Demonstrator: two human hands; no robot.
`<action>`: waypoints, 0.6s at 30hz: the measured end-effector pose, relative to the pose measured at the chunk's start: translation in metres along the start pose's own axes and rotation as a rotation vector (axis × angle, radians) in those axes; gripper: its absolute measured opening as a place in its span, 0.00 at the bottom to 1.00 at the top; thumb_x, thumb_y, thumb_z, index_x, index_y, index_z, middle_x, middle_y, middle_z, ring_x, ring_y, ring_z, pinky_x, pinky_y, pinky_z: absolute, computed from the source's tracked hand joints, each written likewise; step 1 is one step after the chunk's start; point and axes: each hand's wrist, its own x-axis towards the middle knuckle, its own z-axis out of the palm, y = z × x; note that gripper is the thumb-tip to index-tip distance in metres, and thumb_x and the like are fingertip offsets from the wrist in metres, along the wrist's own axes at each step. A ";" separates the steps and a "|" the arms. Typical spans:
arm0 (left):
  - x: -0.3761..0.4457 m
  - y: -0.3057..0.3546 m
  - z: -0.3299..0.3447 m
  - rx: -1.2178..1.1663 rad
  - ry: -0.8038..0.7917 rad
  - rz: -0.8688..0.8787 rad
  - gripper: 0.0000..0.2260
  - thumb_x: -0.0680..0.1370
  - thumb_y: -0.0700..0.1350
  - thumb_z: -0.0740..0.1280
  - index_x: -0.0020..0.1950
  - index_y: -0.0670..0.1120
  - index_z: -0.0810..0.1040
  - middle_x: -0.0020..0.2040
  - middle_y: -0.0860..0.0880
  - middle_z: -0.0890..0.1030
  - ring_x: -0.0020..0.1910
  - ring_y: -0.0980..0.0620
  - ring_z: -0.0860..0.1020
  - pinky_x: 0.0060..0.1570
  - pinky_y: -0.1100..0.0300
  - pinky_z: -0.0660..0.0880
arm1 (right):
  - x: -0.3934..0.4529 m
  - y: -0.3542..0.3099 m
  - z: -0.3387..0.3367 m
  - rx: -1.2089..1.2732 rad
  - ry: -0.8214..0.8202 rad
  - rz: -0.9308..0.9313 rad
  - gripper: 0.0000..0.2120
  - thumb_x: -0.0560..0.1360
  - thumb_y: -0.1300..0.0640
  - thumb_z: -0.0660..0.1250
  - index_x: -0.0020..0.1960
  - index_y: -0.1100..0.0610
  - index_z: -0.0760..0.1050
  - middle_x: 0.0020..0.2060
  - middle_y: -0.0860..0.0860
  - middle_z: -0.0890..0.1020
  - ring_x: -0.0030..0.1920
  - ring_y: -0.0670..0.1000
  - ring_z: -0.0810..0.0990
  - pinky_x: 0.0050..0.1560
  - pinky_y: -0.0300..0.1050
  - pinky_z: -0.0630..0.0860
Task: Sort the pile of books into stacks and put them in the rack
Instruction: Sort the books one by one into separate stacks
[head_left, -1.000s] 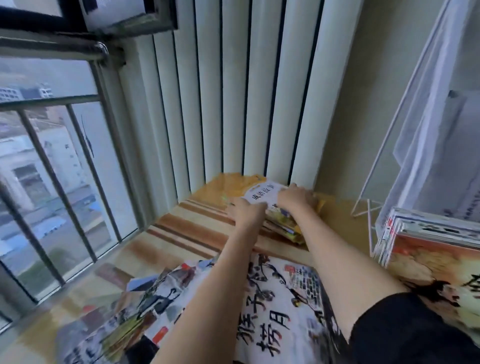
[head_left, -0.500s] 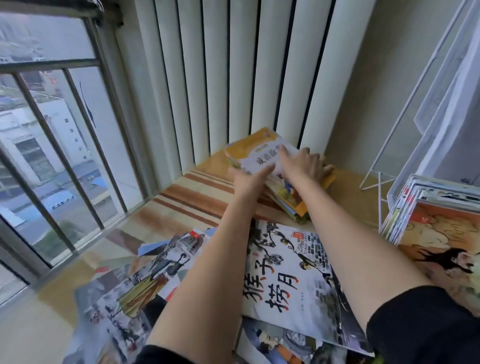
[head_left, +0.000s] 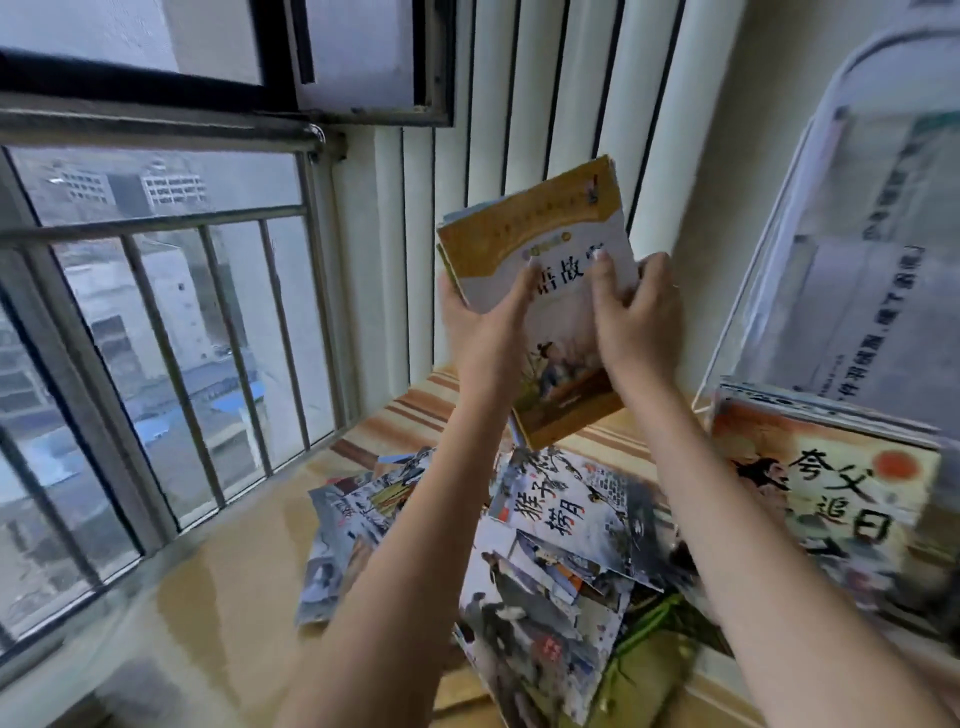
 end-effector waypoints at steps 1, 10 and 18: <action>-0.015 0.011 0.000 -0.007 -0.019 -0.014 0.19 0.70 0.43 0.75 0.54 0.55 0.71 0.52 0.50 0.80 0.49 0.56 0.82 0.47 0.58 0.80 | -0.010 -0.007 -0.021 0.011 -0.009 -0.005 0.25 0.75 0.33 0.53 0.50 0.55 0.65 0.42 0.51 0.74 0.42 0.53 0.75 0.37 0.46 0.72; -0.172 0.017 0.048 0.060 -0.394 -0.065 0.19 0.68 0.45 0.77 0.53 0.54 0.74 0.52 0.51 0.81 0.51 0.54 0.81 0.52 0.51 0.80 | -0.120 0.018 -0.191 0.104 0.344 0.291 0.21 0.79 0.39 0.51 0.40 0.51 0.73 0.34 0.45 0.77 0.34 0.40 0.76 0.33 0.41 0.71; -0.270 -0.018 0.064 0.102 -0.589 -0.108 0.22 0.69 0.43 0.77 0.60 0.50 0.73 0.55 0.53 0.80 0.55 0.55 0.80 0.57 0.52 0.77 | -0.198 0.071 -0.263 0.148 0.517 0.363 0.18 0.74 0.34 0.52 0.41 0.44 0.73 0.37 0.44 0.79 0.39 0.46 0.80 0.38 0.46 0.74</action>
